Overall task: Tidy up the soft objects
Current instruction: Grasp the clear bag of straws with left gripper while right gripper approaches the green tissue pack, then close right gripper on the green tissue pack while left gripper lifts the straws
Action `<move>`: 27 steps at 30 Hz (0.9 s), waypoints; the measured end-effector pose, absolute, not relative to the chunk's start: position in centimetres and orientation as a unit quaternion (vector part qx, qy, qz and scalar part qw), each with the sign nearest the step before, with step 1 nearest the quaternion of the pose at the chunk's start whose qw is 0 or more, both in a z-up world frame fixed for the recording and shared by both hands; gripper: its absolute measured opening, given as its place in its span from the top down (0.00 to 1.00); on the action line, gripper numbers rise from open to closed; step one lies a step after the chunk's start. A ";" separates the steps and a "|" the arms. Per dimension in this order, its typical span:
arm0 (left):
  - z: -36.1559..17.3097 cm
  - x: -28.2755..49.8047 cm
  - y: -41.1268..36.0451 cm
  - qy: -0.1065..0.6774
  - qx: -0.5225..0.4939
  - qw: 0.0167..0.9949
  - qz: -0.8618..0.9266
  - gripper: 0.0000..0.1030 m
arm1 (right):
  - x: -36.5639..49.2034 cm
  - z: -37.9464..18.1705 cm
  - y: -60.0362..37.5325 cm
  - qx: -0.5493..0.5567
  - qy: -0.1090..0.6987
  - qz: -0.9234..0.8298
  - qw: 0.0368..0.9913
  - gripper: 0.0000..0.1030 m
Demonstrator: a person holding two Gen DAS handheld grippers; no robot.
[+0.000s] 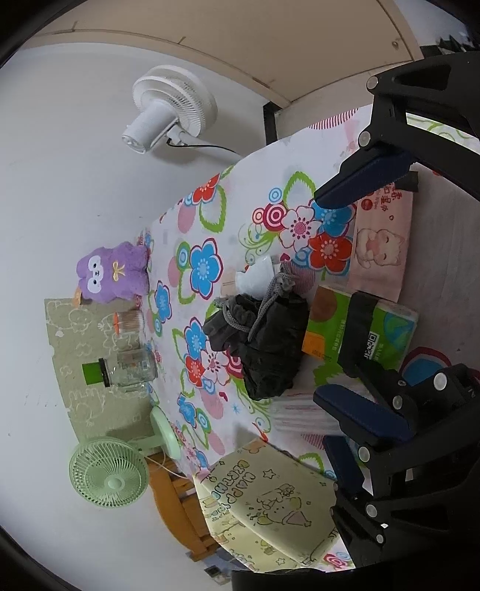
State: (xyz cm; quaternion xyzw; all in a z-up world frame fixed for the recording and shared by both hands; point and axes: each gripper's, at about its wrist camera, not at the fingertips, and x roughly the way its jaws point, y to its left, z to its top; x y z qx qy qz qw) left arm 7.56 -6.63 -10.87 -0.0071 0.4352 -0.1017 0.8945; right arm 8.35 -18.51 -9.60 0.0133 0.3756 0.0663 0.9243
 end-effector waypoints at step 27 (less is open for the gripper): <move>-11.8 9.0 -5.5 0.441 0.000 0.895 -0.066 0.57 | 10.8 -11.0 -16.9 0.014 0.413 0.075 0.908 0.08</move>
